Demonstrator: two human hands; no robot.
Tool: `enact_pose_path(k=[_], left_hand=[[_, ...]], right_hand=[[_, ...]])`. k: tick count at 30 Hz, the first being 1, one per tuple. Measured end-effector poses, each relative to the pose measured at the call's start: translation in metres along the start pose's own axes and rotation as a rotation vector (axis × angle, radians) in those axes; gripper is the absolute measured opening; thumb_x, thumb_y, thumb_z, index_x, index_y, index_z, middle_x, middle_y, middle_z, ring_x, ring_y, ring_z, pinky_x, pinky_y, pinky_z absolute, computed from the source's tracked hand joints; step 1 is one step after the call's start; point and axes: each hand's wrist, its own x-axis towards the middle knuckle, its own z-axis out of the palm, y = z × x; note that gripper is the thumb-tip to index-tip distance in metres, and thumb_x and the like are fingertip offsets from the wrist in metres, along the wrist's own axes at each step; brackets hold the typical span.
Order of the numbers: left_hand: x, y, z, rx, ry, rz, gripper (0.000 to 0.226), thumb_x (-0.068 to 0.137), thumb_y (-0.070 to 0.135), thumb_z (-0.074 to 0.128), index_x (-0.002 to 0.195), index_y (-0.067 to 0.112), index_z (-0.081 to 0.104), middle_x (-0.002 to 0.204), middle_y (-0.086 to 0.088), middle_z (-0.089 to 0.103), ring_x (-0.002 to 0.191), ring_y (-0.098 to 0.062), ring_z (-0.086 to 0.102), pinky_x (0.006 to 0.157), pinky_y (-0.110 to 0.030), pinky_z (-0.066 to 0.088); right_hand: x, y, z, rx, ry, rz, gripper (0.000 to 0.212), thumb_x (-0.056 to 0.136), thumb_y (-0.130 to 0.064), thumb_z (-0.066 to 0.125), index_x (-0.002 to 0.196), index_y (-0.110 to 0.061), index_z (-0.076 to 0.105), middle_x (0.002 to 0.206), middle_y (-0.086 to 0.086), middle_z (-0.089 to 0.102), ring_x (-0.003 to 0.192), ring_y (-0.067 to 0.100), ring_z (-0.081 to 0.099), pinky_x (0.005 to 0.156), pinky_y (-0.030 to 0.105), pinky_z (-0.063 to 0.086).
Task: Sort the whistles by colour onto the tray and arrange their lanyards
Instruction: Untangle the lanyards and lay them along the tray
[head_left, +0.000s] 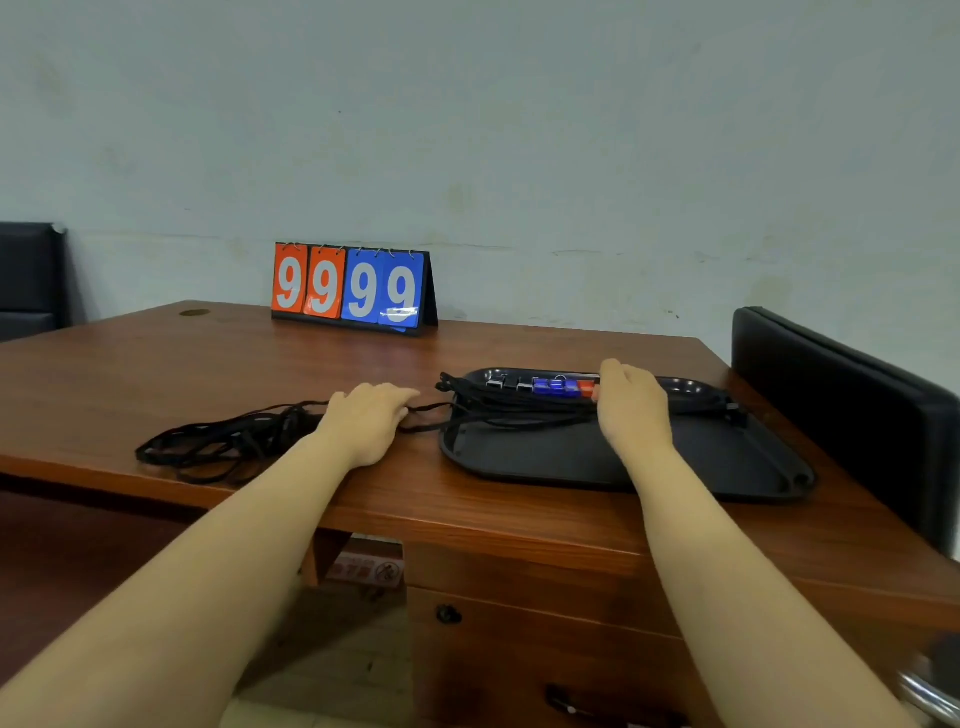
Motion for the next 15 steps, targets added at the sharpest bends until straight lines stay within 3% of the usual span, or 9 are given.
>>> enact_pose_path(k=[2, 4, 6, 10, 13, 15], left_hand=[[0.003, 0.0, -0.002, 0.082, -0.018, -0.037, 0.037, 0.102, 0.026, 0.034, 0.137, 0.029, 0.046, 0.136, -0.003, 0.045, 0.122, -0.025, 0.045, 0.101, -0.046, 0.034], [0.005, 0.002, -0.003, 0.139, 0.009, -0.061, 0.03, 0.101, 0.028, 0.038, 0.125, 0.024, 0.055, 0.124, -0.005, 0.049, 0.11, -0.024, 0.05, 0.093, -0.041, 0.038], [0.005, 0.003, -0.002, 0.117, 0.042, -0.095, 0.02, 0.099, 0.025, 0.042, 0.109, 0.016, 0.056, 0.113, -0.008, 0.052, 0.097, -0.024, 0.052, 0.085, -0.037, 0.042], [0.003, 0.011, -0.004, 0.039, 0.111, -0.207, 0.007, 0.095, 0.009, 0.042, 0.101, 0.008, 0.046, 0.106, -0.011, 0.047, 0.082, -0.024, 0.047, 0.073, -0.036, 0.045], [0.007, 0.021, -0.008, -0.205, 0.261, -0.305, 0.007, 0.094, 0.007, 0.044, 0.1, 0.011, 0.043, 0.092, -0.008, 0.053, 0.073, -0.019, 0.051, 0.061, -0.031, 0.043], [0.012, 0.033, -0.009, -0.46, 0.356, -0.362, 0.005, 0.096, 0.009, 0.044, 0.098, 0.014, 0.045, 0.09, -0.005, 0.055, 0.077, -0.018, 0.052, 0.064, -0.03, 0.042]], right_hand=[[0.005, -0.002, -0.01, -0.028, -0.04, -0.006, 0.031, 0.091, -0.025, 0.037, 0.072, -0.012, 0.057, 0.089, 0.018, 0.064, 0.075, 0.027, 0.058, 0.072, 0.039, 0.049], [0.01, -0.003, -0.024, -0.11, -0.055, -0.039, 0.03, 0.092, -0.017, 0.038, 0.069, -0.011, 0.056, 0.08, 0.02, 0.06, 0.063, 0.02, 0.048, 0.059, 0.03, 0.039], [0.016, 0.0, -0.043, -0.196, -0.034, -0.079, 0.03, 0.094, -0.014, 0.038, 0.07, -0.008, 0.055, 0.07, 0.013, 0.054, 0.062, 0.019, 0.045, 0.058, 0.029, 0.036], [0.035, 0.023, -0.084, -0.143, -0.014, -0.024, 0.024, 0.095, -0.008, 0.035, 0.099, -0.012, 0.059, 0.082, 0.01, 0.061, 0.068, 0.019, 0.056, 0.062, 0.029, 0.046], [0.045, 0.042, -0.109, -0.061, 0.028, 0.043, 0.021, 0.094, -0.004, 0.039, 0.109, -0.01, 0.053, 0.084, 0.011, 0.065, 0.066, 0.02, 0.06, 0.057, 0.027, 0.047], [0.049, 0.051, -0.118, -0.086, 0.049, 0.03, 0.015, 0.095, -0.006, 0.044, 0.105, -0.007, 0.055, 0.082, 0.009, 0.066, 0.068, 0.021, 0.063, 0.059, 0.028, 0.051]])
